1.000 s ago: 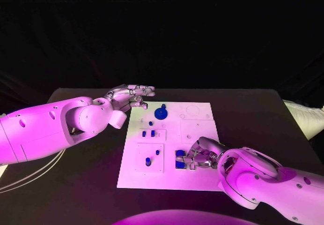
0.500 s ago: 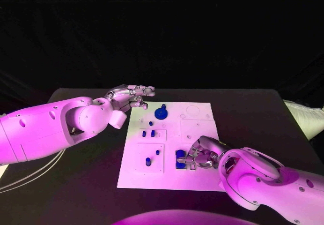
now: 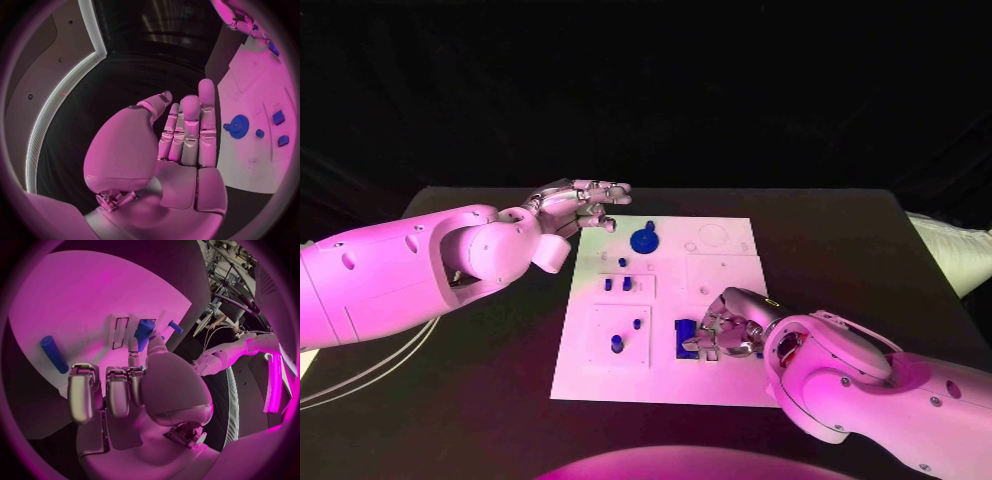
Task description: Assemble the parts on the task board
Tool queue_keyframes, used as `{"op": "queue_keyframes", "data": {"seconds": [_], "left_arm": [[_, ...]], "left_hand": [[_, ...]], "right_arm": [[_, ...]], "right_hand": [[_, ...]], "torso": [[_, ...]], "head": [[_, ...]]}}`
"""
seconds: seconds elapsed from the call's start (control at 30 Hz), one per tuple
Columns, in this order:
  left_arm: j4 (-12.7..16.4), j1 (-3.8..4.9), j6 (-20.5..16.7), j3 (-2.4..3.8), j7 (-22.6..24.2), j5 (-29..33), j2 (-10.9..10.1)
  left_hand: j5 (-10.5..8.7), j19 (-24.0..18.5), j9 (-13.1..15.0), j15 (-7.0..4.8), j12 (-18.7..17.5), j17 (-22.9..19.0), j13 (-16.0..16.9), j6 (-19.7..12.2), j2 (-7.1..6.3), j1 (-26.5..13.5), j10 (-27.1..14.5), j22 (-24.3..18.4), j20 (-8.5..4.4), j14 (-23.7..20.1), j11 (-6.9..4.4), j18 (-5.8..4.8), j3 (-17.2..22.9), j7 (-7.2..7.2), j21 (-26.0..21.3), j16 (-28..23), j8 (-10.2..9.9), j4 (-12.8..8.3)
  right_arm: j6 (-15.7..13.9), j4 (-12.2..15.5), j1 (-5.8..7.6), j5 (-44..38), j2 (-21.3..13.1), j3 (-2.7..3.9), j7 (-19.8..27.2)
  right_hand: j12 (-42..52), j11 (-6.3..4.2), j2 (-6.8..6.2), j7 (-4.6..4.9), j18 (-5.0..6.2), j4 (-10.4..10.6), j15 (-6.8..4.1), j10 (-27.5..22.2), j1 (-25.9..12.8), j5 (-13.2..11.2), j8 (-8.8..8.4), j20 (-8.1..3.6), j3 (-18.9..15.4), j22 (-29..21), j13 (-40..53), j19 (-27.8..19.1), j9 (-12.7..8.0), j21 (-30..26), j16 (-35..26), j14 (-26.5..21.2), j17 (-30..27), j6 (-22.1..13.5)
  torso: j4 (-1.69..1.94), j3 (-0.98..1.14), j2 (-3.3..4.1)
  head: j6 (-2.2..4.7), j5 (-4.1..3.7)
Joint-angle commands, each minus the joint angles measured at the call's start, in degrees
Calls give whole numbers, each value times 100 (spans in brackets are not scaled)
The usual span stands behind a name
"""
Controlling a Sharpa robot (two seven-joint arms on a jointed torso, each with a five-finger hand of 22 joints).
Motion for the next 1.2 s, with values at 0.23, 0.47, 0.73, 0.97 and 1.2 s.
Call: {"op": "queue_keyframes", "data": {"seconds": [0.23, 0.47, 0.73, 0.97, 1.2], "left_arm": [[3, 2, 115, 3, 5, -17, 4], [8, 2, 104, 2, 2, -17, -16], [43, 3, 92, 0, 6, -18, -36], [66, 3, 100, -2, 9, -18, -30], [66, 1, 115, -4, 6, -39, -18]], "left_hand": [[29, 8, 6, 15, 30, -6, -5, -47, 66, -7, -28, -10, 34, -43, 3, 104, -4, 12, -20, -1, 17, -17], [29, 8, 6, 15, 30, -6, -5, -47, 66, -7, -28, -10, 34, -43, 3, 104, -4, 12, -20, -1, 17, -17], [29, 8, 6, 15, 30, -6, -5, -47, 66, -7, -28, -10, 34, -43, 3, 104, -4, 12, -20, -1, 17, -17], [29, 8, 6, 16, 41, -9, -5, -50, 71, -10, -37, -12, 34, -46, 3, 104, -8, 12, -24, 4, 22, -19], [29, 8, 6, 16, 41, -9, -5, -50, 71, -10, -37, -12, 34, -46, 3, 104, -8, 12, -24, 4, 22, -19]], "right_arm": [[-180, 92, -18, -69, -139, 2, 166], [-493, 398, 46, 477, -739, 18, 1028], [-282, 503, 184, 299, -1486, 20, 1123], [74, 404, 165, -280, -1698, 6, 719], [226, 276, 66, -397, -1622, 0, 527]], "right_hand": [[-13, -38, 34, 1, -73, 56, -28, 473, -128, 80, 25, -38, -66, 543, 1273, 229, 26, 5, 23, 597, 1510, -7], [-6, 152, 113, 235, -67, 71, 118, 472, -90, 378, -391, 61, -90, 504, 1283, 209, -104, -26, 23, 597, 1510, -601], [20, 192, 161, 264, -71, 73, 169, 480, -68, 650, -511, 139, -135, 544, 1303, 219, -136, 0, 23, 597, 1510, -507], [-108, 159, 220, 223, -62, 77, 148, 436, -35, 704, -503, 133, -136, 514, 1233, 204, -127, -22, 23, 597, 1510, -362], [-182, 139, 263, 201, -57, 69, 131, 413, 11, 719, -525, 121, -126, 495, 1194, 194, -133, -38, 23, 597, 1510, -300]], "torso": [[-5, 1, -2], [-16, -11, -11], [-52, -11, -16], [-68, -7, -22], [-45, -3, -14]], "head": [[1, -3], [24, -34], [67, -82], [88, -127], [94, -140]]}}
